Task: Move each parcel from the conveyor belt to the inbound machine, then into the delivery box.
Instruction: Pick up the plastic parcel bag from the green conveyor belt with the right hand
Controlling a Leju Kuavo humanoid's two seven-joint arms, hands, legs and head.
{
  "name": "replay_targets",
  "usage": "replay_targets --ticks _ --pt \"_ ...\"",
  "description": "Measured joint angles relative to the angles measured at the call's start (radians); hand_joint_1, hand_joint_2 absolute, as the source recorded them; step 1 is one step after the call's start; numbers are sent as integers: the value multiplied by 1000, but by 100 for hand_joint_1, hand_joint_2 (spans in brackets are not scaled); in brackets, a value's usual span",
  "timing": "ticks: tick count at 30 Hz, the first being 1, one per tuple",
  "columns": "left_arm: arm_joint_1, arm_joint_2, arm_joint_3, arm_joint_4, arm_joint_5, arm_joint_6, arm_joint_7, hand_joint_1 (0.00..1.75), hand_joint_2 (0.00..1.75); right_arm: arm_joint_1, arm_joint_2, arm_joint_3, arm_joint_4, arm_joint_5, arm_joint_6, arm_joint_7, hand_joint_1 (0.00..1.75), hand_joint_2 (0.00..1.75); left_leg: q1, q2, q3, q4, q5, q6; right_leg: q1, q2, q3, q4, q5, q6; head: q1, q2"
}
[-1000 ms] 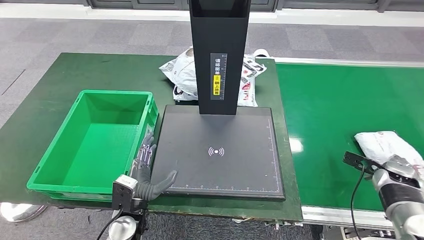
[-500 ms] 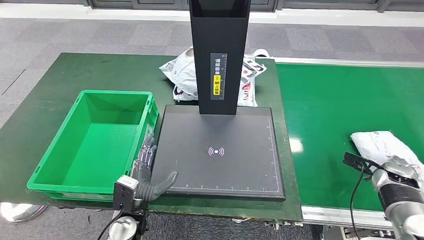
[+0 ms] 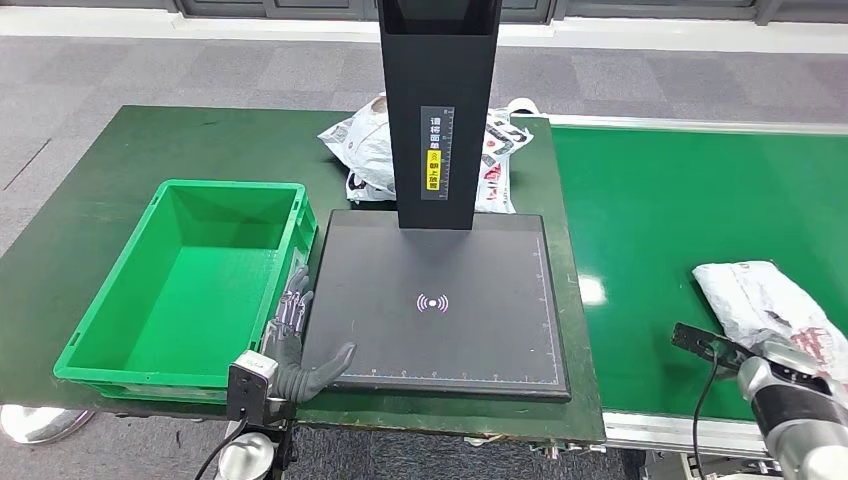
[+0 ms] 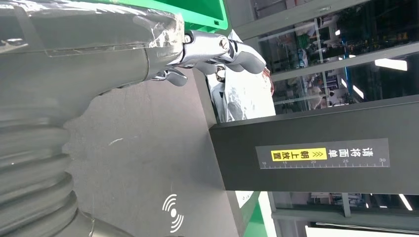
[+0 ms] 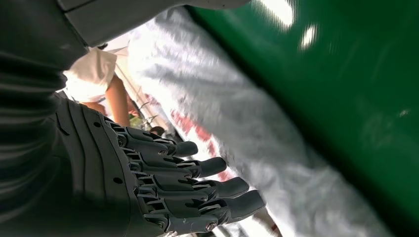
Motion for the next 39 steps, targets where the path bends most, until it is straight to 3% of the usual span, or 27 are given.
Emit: replay_targets --ticks 10,39 --pt "1 0 2 0 0 0 0 0 175 33 6 -6 2 -18 12 -56 0 175 0 0 0 0 0 0 0 0 0 0 0 0 0 0" --pt "8 1 11 -4 6 2 -1 0 175 36 25 -15 2 -29 27 -87 0 175 0 0 1 0 0 0 0 0 2 0 0 0 0 0"
